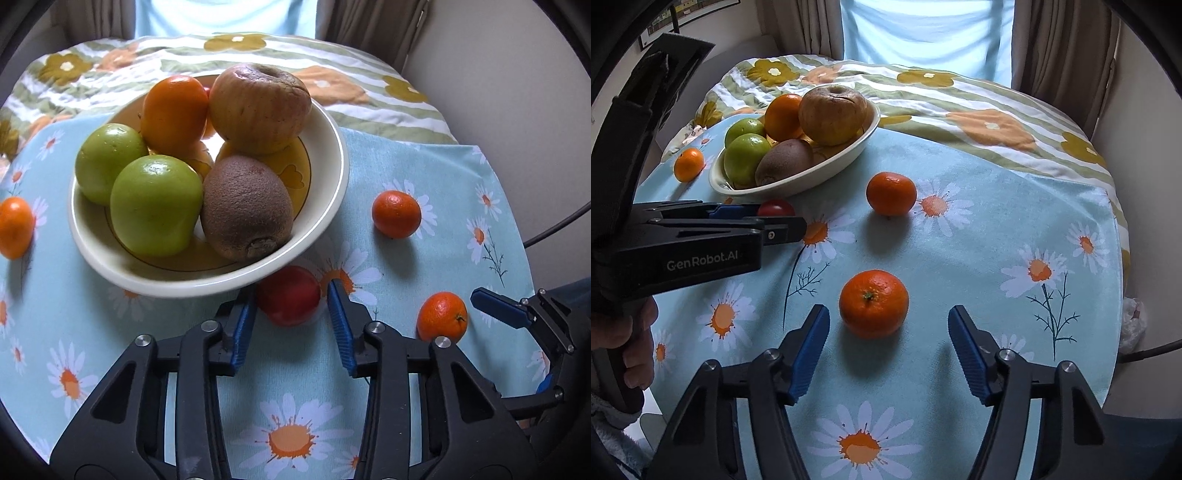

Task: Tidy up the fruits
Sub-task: 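Grasp a red cherry tomato with the left tool while the right tool grasps a mandarin, then drop the red tomato into the bowl with the left tool while the right tool carries the mandarin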

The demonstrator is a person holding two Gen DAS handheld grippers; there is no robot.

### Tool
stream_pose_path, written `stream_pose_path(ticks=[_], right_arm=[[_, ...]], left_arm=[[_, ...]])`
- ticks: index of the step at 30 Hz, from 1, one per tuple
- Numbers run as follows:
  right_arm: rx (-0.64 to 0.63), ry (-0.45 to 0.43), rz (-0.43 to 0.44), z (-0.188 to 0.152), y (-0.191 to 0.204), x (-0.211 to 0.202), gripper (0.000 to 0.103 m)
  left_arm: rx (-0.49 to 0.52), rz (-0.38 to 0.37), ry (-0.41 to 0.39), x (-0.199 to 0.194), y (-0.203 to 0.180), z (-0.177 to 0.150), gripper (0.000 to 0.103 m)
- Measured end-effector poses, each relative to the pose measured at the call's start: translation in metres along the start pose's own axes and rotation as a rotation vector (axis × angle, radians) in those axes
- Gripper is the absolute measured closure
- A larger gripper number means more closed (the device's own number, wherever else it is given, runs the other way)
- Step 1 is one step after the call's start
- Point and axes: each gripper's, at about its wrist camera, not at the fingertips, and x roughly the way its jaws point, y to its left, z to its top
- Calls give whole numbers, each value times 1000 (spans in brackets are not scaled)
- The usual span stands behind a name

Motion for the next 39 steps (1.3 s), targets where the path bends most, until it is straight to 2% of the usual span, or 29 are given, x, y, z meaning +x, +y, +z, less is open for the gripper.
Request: stream_pose_path(ticks=[2,10,18,23,24,32,39], right_arm=[[-4,0,5,1,0,1,43],[-10,-3,14,3,3,4,54],[-28,-8,11,5,6,5,56],[-32,-11,14,7,9,7,62],[-33,-10,11,7,10,7,66],[-29,-28,11,10,13,-2,67],[-42,-62,11,21,20,-24,67]], left_arm=[[11,13,0,1,-1,1,65],[15,9,6,-1,3,1,66],[7,14,12,-5,5,-5,66],[3,19,15,-8,8,-9,66],[1,20,14,-10,9,-9,66],[-9,17,-12,-28,14,-12,66],[-8,19,-56,-66,16,-10,66]])
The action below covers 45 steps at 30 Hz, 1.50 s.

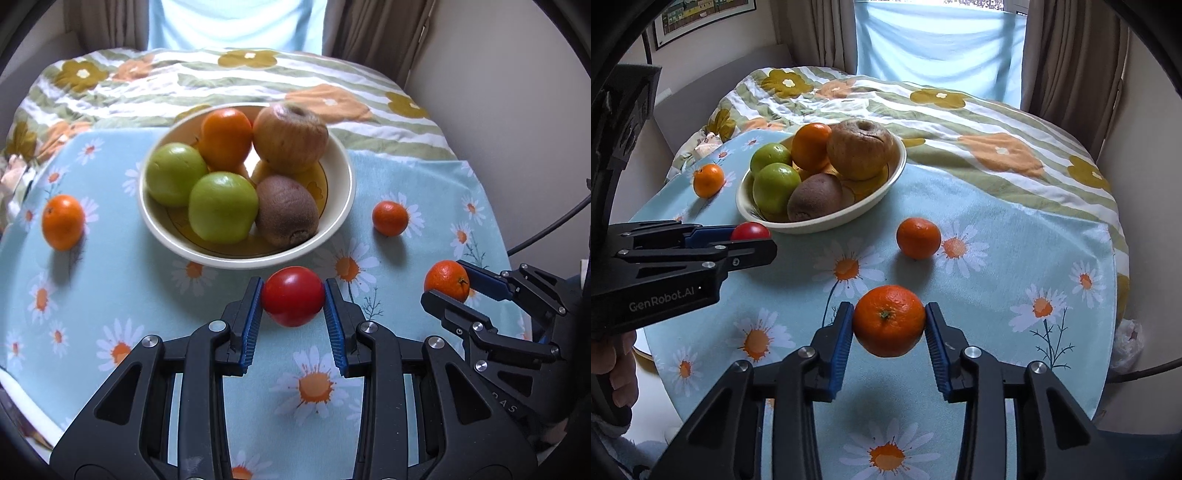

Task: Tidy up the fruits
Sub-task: 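Drop the red tomato into the bowl with the left tool while the right tool carries the mandarin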

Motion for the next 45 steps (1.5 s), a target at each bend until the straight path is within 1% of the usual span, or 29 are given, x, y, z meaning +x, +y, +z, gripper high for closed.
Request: stream_pose_path(ticks=[5,9,12,14,19,27,37,45], right_arm=[[-9,-17,12,13,9,-16,67],[3,-24,17,26,15,-25,67],[19,-40,17,38,19,-30,67],[18,-59,1,46,25,-34,67],[43,-82,-27,67,37,-42,67],[114,-78,-78,94,56,-29,67],[217,-55,-151,121,72,0,67],[307,-32,-207,132,73,22,67]], left_arm=[[8,9,-46,-34,8,10,66],[-2,7,-90,-57,21,25,66],[11,3,-117,-68,31,38,66],[26,-6,-132,-74,37,46,66],[52,-35,-140,-77,56,66,66],[112,-84,-121,-60,86,101,66],[202,-141,-56,-7,119,137,66],[294,-180,-2,32,125,153,66]])
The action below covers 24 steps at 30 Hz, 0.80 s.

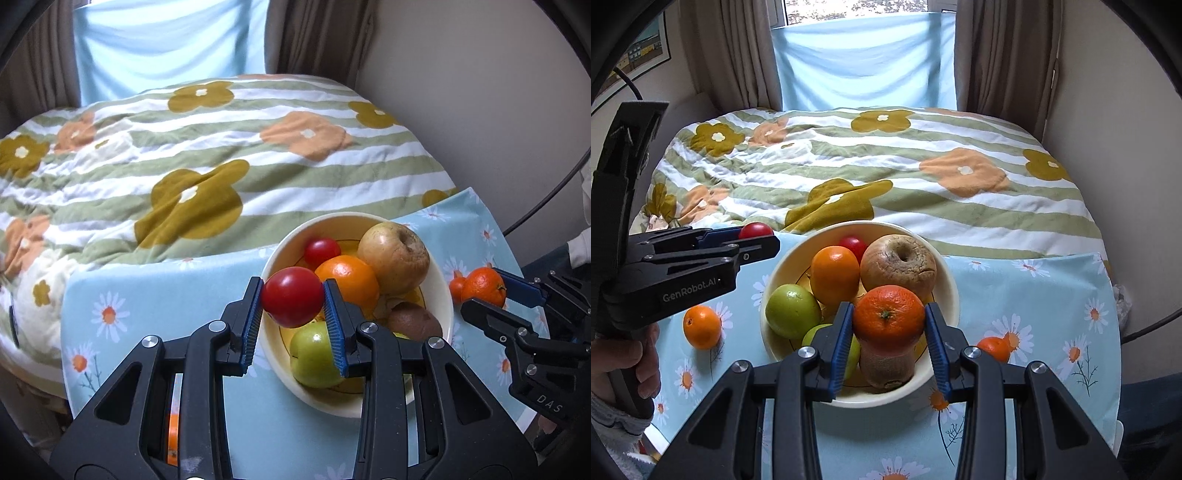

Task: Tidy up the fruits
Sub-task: 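Drop the red tomato into the bowl with the left tool while the right tool carries the mandarin, then lower the mandarin into the bowl and open the right tool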

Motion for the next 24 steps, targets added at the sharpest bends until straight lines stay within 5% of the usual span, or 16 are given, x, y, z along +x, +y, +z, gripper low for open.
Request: stream_pose_path(ticks=[9,11,12,24], right_arm=[[70,26,-59,-3,0,8,67],[85,27,-67,-4,-1,9,67],[91,28,-71,-5,-1,9,67],[118,29,-92,-3,-8,5,67]], left_arm=[[113,-15,42,29,2,9,63],[113,-20,46,30,5,11,34],[107,-20,33,28,7,11,1],[98,-8,1,5,21,13,0]])
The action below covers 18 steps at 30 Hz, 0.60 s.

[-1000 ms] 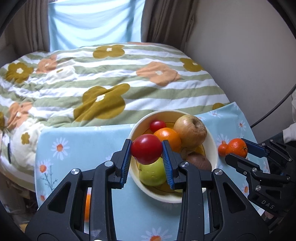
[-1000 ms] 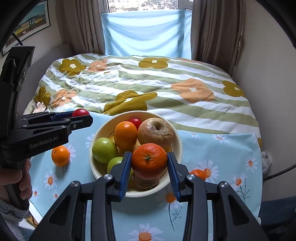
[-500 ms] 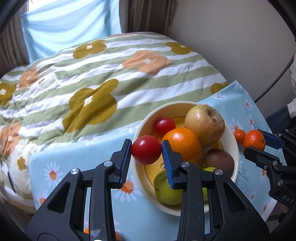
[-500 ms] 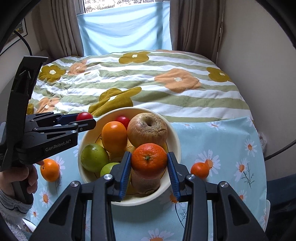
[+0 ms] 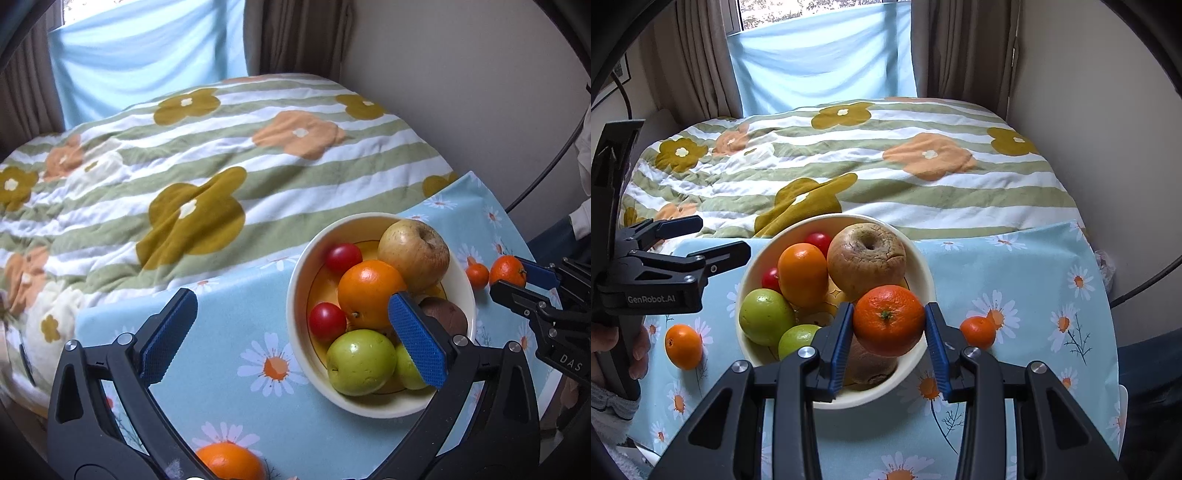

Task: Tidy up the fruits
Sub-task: 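Lower the mandarin into the bowl and open the right tool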

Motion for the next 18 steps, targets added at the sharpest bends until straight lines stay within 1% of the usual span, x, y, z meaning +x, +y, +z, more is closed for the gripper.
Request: stream_pose_path(ticks=[5,10,14,18], right_arm=[[-16,-6,21,6,-6,0,67],[-37,5,34,8,-10,11,67],[-45,17,47,4,-13,26,67],[-50,24,54,0,-14,37,67]], left_arm=[[-38,35,-9,-17,4,-10,0],[-71,63,-8,-31,4,-24,0],[-95,87,6,-32,5,-36,0],[-122,90,15,-29,5,-45,0]])
